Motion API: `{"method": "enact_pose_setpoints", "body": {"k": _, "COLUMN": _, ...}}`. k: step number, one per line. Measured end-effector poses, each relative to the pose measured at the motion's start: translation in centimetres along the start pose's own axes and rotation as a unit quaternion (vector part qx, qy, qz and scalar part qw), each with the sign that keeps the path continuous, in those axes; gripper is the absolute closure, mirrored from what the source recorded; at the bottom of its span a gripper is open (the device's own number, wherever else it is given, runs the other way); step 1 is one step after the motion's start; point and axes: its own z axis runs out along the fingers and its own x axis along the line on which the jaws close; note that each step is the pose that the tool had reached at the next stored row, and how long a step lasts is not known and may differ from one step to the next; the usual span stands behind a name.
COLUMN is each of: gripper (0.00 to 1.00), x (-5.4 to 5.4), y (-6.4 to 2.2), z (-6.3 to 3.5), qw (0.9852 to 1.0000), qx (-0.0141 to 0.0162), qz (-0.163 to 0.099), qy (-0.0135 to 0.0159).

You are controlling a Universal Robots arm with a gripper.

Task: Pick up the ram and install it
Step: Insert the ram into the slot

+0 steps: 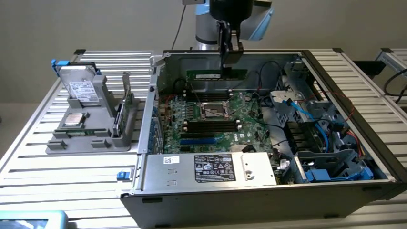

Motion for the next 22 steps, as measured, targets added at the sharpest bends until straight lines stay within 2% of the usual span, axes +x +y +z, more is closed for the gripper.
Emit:
{"method": "enact_pose_setpoints", "body": {"k": 15, "gripper": 0.87, "x": -0.1, "y": 0.12, "z": 2.73, "qw": 1.0, "qx": 0.0002, "qz": 0.0, "qy": 0.0001}}
{"method": "enact_pose_setpoints", "body": {"k": 22, "gripper": 0.87, "x": -0.4, "y": 0.16, "z": 3.99, "qw": 1.0, "qx": 0.0002, "qz": 0.0, "qy": 0.0023}}
